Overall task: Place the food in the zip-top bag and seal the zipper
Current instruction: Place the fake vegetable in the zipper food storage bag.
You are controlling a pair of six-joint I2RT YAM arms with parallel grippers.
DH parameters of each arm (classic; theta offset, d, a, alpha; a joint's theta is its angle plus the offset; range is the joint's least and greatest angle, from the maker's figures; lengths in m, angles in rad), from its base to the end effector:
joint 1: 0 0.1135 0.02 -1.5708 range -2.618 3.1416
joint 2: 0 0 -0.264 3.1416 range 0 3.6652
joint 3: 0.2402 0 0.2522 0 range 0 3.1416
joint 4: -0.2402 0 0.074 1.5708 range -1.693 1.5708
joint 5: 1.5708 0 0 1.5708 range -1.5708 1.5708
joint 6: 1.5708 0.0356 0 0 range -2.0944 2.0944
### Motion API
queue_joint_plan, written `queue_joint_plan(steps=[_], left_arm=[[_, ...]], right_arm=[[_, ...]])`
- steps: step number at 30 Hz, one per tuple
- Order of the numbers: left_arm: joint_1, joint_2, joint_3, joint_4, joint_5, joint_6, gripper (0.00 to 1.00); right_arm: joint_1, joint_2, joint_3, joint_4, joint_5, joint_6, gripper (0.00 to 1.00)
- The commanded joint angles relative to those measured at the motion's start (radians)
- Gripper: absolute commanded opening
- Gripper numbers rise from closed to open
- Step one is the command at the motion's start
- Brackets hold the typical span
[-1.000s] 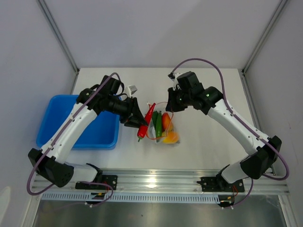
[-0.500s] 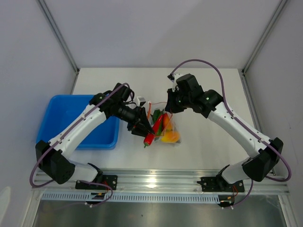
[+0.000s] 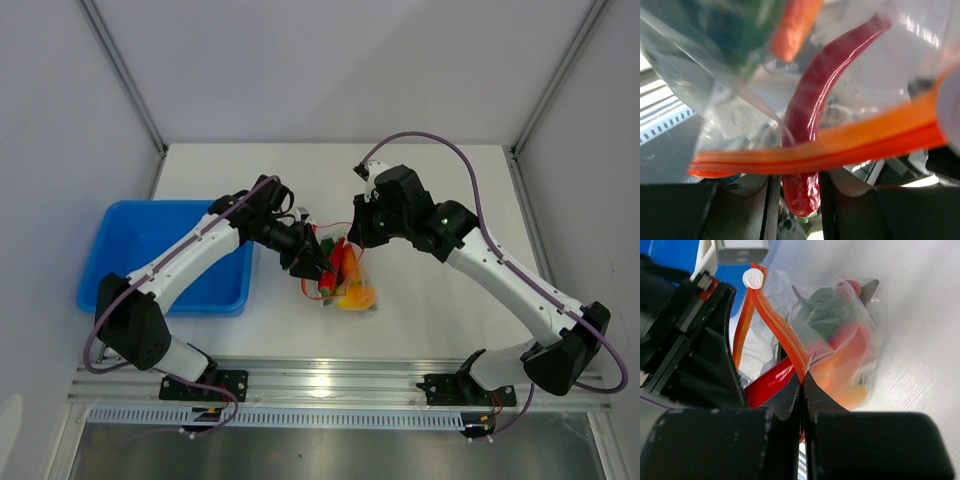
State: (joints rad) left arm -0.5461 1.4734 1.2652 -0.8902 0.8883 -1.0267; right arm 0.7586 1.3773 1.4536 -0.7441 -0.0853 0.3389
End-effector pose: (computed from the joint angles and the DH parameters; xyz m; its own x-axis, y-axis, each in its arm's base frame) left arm 0.2337 -0.1744 0.2984 -0.9324 -0.0648 0.3557 -0.3253 0.5798 -0.7470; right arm 0.2119 0.2050 0.3833 -0.6679 -0.1766 -0.7230 -0.5428 0.7803 0.3108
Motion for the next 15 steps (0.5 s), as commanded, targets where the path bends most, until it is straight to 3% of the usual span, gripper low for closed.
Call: queue_joint_plan(steps=[1,15], left_arm=[[0.026,0.005,0.014,-0.006,-0.106,-0.127,0.01],[0.038,0.064,0.123,-0.081,-0.347,-0.205,0.00]], right_arm=[[0.008,-0.050,0.004,0.071,0.019,0.003,0.00],[0.019,-0.032,0.005,0.080,-0.042,0.032,0.00]])
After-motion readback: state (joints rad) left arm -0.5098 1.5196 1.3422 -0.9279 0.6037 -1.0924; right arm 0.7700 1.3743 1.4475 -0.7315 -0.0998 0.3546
